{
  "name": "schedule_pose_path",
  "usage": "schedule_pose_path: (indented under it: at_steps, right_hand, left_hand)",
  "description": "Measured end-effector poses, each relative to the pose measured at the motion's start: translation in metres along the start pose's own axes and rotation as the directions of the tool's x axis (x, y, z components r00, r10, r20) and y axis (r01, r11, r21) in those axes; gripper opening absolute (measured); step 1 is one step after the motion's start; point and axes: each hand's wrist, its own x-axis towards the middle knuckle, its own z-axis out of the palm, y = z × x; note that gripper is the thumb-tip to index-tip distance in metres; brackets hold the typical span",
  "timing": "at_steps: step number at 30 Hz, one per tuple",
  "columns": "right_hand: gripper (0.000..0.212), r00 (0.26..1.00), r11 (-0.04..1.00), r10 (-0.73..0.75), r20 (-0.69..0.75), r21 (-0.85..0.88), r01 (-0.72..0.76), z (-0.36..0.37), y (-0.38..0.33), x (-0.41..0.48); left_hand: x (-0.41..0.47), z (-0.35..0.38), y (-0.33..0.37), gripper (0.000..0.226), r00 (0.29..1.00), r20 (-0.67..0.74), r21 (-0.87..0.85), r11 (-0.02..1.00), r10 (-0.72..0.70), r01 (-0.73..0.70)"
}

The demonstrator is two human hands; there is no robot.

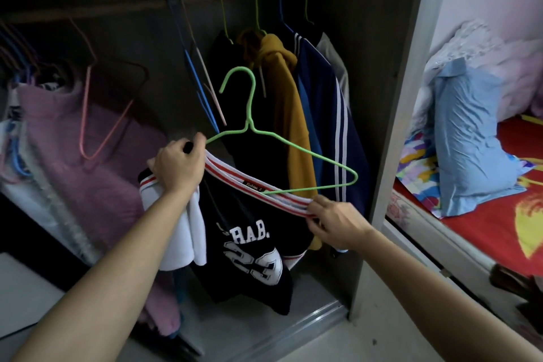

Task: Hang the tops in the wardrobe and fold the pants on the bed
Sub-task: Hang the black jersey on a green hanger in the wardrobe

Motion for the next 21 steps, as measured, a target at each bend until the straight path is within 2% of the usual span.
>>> schedule_pose_path:
  at_steps: [3, 7, 11, 13, 17, 21]
  right_hand:
    - [0.027, 0.986, 0.996, 0.076, -0.145, 0.047, -0.07, -0.014, 0.019, -0.004]
    - [0.025, 0.984, 0.994, 0.082, -0.157, 0.088, -0.069, -0.026, 0.026, 0.0]
    - [0.028, 0.97, 0.984, 0.158, -0.183, 0.114, -0.139, -0.035, 0.035, 0.0]
    - [0.025, 0.954, 0.975, 0.201, -0.224, 0.141, -0.172, -0.041, 0.04, -0.002]
    - [0.025, 0.93, 0.955, 0.235, -0.282, 0.243, -0.168, -0.053, 0.038, 0.011]
    - [0.04, 0.939, 0.955, 0.215, -0.268, 0.26, -0.145, -0.073, 0.022, 0.039]
  left_hand:
    - [0.008, -0.005, -0.017, 0.053, 0.999, -0.029, 0.026, 0.999, -0.029, 0.03]
    - [0.013, -0.007, -0.027, 0.051, 0.997, -0.019, 0.005, 0.997, -0.077, 0.077]
    - [0.021, -0.007, -0.035, 0.052, 0.996, -0.026, 0.012, 0.996, -0.086, 0.086]
    - [0.022, -0.006, -0.04, 0.053, 0.999, -0.03, 0.063, 0.998, -0.013, 0.015]
    - [0.009, 0.003, -0.035, 0.051, 0.973, -0.011, 0.179, 0.957, 0.232, -0.226]
    - [-0.005, 0.015, -0.014, 0.048, 0.953, 0.005, 0.168, 0.939, 0.303, -0.3]
